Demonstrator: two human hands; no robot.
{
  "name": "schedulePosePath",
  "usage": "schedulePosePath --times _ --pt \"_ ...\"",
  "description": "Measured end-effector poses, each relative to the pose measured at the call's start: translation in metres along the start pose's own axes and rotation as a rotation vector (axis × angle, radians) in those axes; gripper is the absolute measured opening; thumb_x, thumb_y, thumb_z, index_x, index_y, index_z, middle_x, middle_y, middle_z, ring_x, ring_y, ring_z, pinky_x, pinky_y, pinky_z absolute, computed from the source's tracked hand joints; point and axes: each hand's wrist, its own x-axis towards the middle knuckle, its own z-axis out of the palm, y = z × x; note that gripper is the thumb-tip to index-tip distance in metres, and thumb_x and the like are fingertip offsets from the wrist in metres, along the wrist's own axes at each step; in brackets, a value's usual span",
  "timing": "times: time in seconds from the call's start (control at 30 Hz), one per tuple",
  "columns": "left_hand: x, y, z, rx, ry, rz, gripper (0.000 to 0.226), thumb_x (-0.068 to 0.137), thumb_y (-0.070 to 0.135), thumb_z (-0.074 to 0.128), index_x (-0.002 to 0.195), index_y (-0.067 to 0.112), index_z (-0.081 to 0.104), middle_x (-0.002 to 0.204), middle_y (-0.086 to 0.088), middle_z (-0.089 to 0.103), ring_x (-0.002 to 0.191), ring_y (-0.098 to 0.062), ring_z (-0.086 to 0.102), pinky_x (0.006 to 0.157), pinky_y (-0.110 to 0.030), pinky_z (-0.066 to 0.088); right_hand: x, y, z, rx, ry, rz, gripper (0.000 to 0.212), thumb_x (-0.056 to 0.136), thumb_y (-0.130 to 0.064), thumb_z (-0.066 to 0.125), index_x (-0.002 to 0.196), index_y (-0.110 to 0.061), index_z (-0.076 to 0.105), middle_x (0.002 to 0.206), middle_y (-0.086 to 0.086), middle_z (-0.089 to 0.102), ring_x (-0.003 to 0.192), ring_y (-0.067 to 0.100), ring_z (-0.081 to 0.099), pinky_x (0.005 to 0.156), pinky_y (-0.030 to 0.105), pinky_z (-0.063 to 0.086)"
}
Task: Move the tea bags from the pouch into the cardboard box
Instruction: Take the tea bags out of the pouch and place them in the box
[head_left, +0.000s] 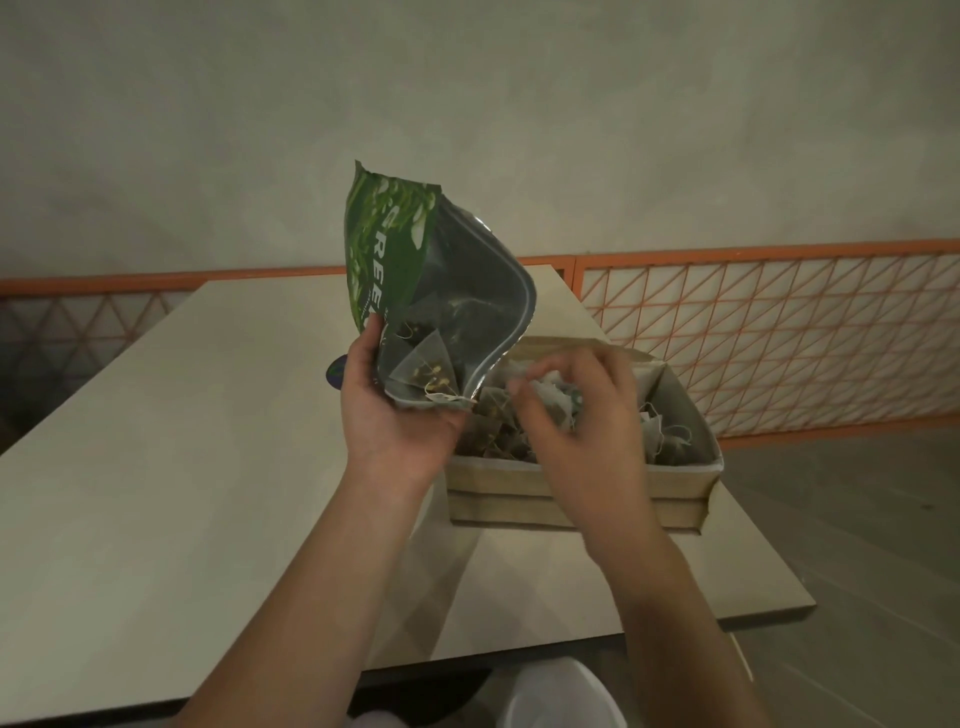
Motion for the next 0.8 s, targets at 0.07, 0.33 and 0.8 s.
schedulePosePath --times 0.07,0.33,0.8 --pt "0.000 -0.001 -0.002 0.027 -0.004 0.000 0.054 0.095 0.049 0.056 0.140 0.019 0.062 0.141 -0.009 0.063 0.133 -0.030 0.058 0.103 -0.041 0.052 -0.002 -0.009 0.007 0.068 -0.066 -0.061 0.019 0.083 -0.026 0.073 0.100 -0.030 0.066 0.110 -0.009 0.048 0.109 0.009 0.050 0.094 0.023 0.043" --pt "0.001 0.000 -0.004 0.028 -0.047 -0.045 0.060 0.096 0.052 0.053 0.146 0.019 0.056 0.149 -0.010 0.056 0.139 -0.029 0.052 0.098 -0.038 0.054 -0.005 0.008 0.020 -0.202 0.022 -0.281 0.015 0.083 -0.029 0.074 0.097 -0.025 0.077 0.090 -0.005 0.064 0.086 0.018 0.059 0.075 0.039 0.048" --pt "0.008 -0.001 -0.003 0.004 -0.037 0.035 0.051 0.094 0.046 0.057 0.138 0.021 0.064 0.143 -0.012 0.061 0.136 -0.031 0.054 0.107 -0.037 0.048 0.037 -0.002 -0.046 0.369 0.110 0.185 0.011 0.094 -0.018 0.062 0.102 -0.011 0.066 0.087 0.004 0.072 0.067 0.017 0.070 0.061 0.022 0.056"
